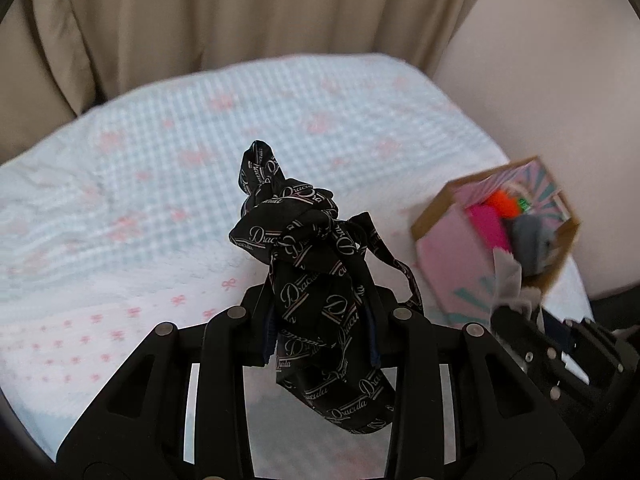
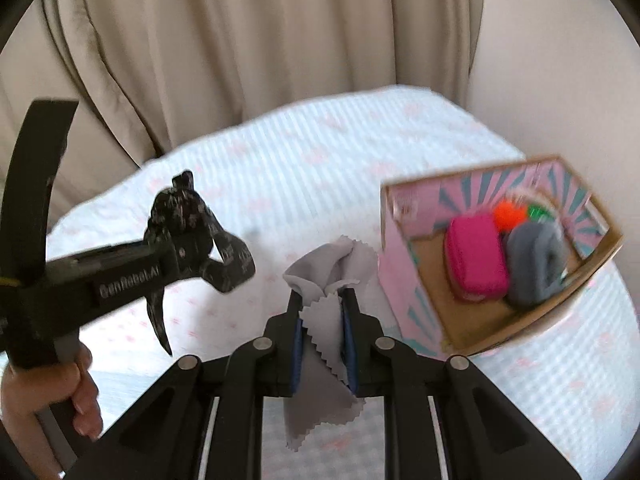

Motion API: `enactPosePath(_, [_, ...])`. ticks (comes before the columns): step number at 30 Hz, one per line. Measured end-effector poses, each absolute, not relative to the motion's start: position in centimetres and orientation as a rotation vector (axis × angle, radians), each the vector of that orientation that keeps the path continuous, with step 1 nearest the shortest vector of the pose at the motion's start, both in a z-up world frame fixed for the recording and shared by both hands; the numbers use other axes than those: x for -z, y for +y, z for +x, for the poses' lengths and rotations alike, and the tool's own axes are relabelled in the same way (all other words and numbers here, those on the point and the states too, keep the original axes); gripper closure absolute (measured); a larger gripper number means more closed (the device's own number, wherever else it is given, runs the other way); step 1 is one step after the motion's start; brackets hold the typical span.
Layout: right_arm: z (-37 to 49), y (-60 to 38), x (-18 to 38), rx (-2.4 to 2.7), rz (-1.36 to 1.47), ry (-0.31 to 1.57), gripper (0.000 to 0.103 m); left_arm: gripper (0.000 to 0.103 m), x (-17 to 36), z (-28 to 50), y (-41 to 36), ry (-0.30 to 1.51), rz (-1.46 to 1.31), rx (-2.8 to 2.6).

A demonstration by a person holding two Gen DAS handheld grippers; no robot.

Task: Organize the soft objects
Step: 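Carry the cloth in the right tool while the left tool carries the scarf over the box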

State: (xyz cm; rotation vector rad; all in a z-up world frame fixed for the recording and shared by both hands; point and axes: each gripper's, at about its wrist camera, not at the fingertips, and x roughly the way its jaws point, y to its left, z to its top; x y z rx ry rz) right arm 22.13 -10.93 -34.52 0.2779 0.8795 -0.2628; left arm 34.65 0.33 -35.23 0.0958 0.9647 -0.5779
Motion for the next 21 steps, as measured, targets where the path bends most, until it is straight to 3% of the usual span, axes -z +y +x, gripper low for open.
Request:
enactPosePath(12, [19.0,-10.8,19.8,0.22,0.264,0.757,0.087,0.073,22.2,26.8,1.8,0.925,0.033,0.568])
enactPosePath(21, [15.7,-15.3,14.9,0.213,0.279,0.725,0.087,0.073,17.5,22.7,-1.7,0.901,-0.004,0.564])
